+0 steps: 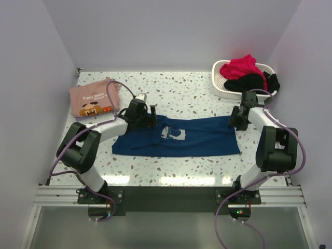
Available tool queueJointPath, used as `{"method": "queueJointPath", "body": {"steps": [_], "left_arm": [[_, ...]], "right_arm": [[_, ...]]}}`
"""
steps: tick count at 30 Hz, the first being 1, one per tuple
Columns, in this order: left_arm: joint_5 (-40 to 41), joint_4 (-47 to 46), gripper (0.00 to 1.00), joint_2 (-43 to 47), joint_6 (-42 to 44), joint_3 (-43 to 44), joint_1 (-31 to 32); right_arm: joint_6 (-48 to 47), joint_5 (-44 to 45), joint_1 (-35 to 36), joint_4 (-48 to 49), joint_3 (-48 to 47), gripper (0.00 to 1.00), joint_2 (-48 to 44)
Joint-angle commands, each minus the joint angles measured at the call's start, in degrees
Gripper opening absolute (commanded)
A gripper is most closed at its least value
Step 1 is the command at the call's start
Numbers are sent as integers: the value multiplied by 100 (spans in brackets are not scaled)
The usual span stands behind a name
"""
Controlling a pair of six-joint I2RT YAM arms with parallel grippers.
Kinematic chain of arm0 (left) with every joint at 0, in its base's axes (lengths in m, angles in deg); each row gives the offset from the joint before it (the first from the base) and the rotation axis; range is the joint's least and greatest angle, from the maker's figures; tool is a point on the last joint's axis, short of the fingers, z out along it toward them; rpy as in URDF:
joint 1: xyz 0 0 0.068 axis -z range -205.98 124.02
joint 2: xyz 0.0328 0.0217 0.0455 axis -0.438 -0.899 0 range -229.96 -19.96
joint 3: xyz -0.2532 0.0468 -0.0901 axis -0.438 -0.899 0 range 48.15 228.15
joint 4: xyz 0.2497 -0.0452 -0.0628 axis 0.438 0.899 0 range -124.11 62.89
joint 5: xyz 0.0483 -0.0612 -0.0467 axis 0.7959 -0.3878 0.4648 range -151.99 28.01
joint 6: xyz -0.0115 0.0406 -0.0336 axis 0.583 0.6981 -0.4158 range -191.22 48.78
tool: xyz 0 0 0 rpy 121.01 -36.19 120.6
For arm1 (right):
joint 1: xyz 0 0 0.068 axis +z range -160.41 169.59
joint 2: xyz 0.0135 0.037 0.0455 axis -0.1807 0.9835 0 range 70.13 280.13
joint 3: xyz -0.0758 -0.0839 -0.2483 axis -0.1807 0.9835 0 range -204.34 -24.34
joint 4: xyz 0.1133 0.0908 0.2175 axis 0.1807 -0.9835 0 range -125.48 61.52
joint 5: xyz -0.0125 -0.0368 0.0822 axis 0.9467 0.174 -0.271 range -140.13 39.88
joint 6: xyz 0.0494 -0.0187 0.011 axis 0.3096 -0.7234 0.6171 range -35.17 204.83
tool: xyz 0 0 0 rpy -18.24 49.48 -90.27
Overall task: Fold and stack the t-shirts
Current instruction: Fold the tshirt
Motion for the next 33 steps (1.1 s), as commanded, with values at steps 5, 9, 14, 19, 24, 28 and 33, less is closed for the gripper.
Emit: {"method": "queueJointPath", "body": {"steps": [5,9,14,19,24,28,33], "left_arm": [[63,-659,97,1,40,-250,-259],[36,-712,97,18,49,-426,-338],[80,-765,97,150,66,-821,-435],[159,-809,98,335,93,-1322,-549],[238,-844,98,449,163,-1691,-655],[81,-984,98,405,242,-1709,-664],[-95,-976,98,449,339,-1429,-655]], "right_arm": [[20,64,-66,319,69,43,272],[38,-86,-83,372,95,32,413],[38,2,-118,258,43,12,369],[-15,204,-285,82,-81,2,203],[-24,239,-478,55,-98,3,79],[-15,134,-470,64,-72,4,114],[-6,-86,-470,143,-11,8,132]]}}
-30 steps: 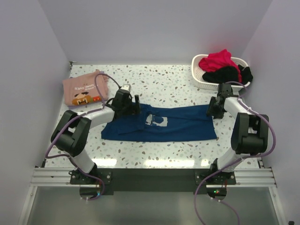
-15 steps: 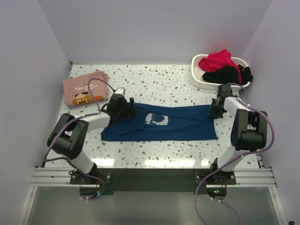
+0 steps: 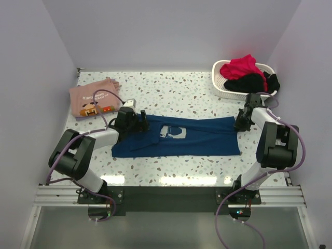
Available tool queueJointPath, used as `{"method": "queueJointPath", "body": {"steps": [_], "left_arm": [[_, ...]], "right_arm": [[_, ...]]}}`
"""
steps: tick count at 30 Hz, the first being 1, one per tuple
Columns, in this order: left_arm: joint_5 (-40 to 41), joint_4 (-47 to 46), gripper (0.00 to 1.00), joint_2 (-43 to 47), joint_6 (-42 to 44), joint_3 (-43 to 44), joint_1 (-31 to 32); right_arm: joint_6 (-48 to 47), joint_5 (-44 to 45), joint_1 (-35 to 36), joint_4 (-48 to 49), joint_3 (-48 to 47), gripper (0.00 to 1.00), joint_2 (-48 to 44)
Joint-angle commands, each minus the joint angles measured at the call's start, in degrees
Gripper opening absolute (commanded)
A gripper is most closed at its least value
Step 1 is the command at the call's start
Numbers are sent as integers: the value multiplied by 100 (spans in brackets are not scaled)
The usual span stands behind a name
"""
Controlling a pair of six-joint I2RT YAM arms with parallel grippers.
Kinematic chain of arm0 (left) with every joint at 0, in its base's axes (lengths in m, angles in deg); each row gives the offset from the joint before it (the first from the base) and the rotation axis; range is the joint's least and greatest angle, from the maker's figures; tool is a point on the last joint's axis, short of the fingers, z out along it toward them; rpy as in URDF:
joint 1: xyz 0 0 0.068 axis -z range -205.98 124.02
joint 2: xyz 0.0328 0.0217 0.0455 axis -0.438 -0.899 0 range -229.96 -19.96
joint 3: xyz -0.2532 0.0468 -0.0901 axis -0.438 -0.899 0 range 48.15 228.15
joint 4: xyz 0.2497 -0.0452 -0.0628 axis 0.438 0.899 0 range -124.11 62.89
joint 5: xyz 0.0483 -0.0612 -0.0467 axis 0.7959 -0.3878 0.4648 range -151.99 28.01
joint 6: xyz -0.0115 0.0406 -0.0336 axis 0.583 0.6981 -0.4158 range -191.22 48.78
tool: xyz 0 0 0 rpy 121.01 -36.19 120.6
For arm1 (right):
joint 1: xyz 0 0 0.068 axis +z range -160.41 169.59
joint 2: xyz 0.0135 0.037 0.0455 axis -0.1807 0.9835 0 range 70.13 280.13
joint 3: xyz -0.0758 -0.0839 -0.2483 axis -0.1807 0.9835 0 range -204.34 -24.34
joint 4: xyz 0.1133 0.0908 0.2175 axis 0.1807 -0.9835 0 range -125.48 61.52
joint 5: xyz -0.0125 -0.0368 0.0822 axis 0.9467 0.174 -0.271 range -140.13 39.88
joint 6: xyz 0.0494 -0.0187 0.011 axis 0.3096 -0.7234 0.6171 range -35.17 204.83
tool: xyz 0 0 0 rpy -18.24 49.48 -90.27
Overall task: Fold and stack the t-shirts
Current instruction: Fold the tshirt
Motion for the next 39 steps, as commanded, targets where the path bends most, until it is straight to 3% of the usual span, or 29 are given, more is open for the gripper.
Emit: {"method": "queueJointPath", "body": {"steps": [1,4,8,11,17,22,29,39], "left_arm": [[-15,560,98,-56,260,67,-111],[-15,674,98,120,348,216,-102],[73,877,99,488,454,313,-49],[318,1193,100,858,515,383,126],[820,2098,99,1569,428,261,338],[864,2599,89,1921,182,-108,347],[706,2705,73,2133,-126,-443,347],[451,2521,63,1922,-337,-662,347]], "right_arm": [[-33,-18,-50,36,-63,9,-181],[-41,-27,-59,45,-80,17,-198],[-41,-53,-59,80,-54,38,-277],[-50,-62,-59,185,-2,43,-409],[-68,-281,-42,212,42,45,-453],[-59,-370,-42,247,60,45,-418],[-50,-423,-42,282,86,45,-374],[-41,-449,-50,309,104,45,-312]]}}
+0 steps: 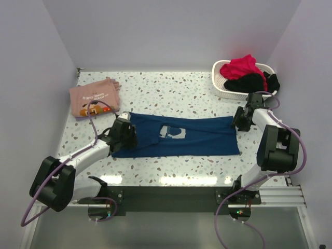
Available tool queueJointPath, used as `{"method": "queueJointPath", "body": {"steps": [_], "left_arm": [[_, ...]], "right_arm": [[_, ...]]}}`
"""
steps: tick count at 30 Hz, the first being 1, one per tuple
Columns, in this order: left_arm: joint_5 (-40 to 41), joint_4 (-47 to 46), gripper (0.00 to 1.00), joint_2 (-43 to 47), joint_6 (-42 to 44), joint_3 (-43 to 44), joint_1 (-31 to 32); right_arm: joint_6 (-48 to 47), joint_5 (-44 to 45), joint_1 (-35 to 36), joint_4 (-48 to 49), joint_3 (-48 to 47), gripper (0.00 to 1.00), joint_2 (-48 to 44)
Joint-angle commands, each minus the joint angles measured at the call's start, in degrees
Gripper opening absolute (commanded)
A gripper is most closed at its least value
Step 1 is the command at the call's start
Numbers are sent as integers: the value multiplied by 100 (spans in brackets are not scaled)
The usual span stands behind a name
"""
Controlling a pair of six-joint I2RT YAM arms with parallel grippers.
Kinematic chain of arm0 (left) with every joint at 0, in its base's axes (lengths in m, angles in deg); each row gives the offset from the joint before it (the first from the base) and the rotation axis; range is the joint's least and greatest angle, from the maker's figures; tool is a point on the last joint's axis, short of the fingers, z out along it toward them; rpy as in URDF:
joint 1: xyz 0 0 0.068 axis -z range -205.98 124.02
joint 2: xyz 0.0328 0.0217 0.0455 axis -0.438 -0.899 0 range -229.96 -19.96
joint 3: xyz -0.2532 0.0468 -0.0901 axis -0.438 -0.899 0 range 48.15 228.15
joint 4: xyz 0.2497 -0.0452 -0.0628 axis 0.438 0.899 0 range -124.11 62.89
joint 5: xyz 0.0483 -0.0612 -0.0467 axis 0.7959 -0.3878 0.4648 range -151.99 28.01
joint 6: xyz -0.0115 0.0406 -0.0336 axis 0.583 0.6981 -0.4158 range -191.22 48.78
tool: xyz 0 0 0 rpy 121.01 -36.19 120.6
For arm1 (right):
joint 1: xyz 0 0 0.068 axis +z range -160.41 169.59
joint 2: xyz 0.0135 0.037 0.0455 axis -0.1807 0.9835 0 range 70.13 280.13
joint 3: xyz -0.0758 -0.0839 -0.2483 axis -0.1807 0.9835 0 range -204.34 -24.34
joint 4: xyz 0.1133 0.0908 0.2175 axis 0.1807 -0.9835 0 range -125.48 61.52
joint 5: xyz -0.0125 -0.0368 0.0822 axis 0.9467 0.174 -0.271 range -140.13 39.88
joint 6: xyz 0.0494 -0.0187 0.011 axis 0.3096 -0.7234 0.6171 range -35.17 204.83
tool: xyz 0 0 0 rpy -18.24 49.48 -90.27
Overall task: Fold and stack the t-shirts
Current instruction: Fold the tshirt
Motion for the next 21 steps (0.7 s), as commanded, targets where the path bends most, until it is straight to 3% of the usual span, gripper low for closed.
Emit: {"method": "queueJointPath", "body": {"steps": [1,8,21], "left_arm": [[-174,-233,61,-82,-156,-107,16],[-148,-233,50,-92,-217,-151,16],[-148,-31,10,225,-314,-19,16]], "right_arm": [[-22,-112,-24,158,23,45,-65],[-22,-95,-24,149,23,45,-83],[-4,-86,-24,219,-38,43,198]]}}
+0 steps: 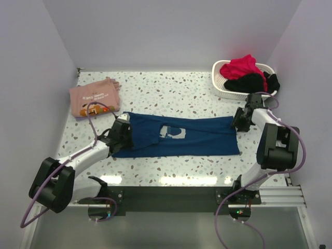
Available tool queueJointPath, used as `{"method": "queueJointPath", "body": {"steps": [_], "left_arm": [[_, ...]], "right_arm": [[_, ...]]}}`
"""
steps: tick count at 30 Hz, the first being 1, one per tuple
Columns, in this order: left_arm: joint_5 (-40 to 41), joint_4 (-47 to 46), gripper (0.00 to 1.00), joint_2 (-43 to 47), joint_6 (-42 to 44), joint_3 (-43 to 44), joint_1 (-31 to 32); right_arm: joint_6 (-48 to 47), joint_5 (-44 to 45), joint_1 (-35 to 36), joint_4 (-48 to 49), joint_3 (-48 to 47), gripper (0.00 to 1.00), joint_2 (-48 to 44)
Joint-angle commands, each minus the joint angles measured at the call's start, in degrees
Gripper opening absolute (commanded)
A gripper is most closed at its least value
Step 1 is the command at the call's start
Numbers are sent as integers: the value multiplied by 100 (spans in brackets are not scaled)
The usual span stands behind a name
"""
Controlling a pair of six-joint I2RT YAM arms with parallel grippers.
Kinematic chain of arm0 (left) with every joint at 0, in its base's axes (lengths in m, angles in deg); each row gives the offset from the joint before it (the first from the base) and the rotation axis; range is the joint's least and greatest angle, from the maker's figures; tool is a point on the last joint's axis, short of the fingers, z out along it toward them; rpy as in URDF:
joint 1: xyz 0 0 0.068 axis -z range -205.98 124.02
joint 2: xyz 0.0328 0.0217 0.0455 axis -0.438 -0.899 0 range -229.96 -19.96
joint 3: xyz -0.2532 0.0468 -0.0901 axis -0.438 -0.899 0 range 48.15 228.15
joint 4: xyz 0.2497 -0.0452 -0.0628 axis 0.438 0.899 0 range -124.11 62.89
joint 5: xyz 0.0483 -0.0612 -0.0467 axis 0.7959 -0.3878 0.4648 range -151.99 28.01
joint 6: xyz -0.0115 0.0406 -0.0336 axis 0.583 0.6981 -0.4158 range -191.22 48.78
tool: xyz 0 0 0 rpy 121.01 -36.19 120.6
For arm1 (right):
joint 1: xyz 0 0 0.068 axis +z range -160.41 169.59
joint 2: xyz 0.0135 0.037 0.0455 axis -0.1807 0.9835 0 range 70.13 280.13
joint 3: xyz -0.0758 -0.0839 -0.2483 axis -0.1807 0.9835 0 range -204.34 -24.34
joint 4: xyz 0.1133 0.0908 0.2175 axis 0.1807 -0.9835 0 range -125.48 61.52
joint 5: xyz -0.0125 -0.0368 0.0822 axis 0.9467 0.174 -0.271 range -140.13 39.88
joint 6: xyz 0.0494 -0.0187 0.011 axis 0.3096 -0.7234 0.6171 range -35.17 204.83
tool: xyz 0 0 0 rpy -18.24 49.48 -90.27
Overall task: Fold and stack the t-shirts
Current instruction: Fold the tshirt
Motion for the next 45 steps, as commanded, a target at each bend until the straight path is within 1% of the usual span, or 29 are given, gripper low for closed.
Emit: {"method": "queueJointPath", "body": {"steps": [1,3,6,7,8,9,11,12,15,25,38,45], "left_arm": [[14,34,7,254,-141,166,8],[66,157,0,368,-150,210,8],[119,306,0,543,-159,333,8],[137,342,0,596,-150,386,8],[146,368,0,605,-142,421,8],[172,438,0,623,-124,448,8],[224,544,0,649,-98,466,-1],[312,570,0,667,-98,466,-1],[418,702,0,789,-97,465,-19],[655,1230,0,1352,-98,667,-89],[796,1686,0,1634,-36,852,-203],[770,1933,0,1774,61,1037,-273]], "right_arm": [[-4,-97,-15,163,-47,41,95],[-4,-79,-15,119,-65,39,113],[-13,-79,-24,83,-65,34,95],[-13,-71,-24,40,-73,28,95],[-13,-79,-24,22,-82,25,87],[-4,-62,-24,-30,-100,18,78],[-13,-53,-24,-101,-126,11,60],[-13,-44,-24,-145,-144,5,8],[-13,35,-24,-198,-153,0,-98],[-22,193,-24,-339,-258,0,-230],[-74,255,-24,-593,-469,0,-458],[-101,500,-15,-725,-460,0,-608]]}}
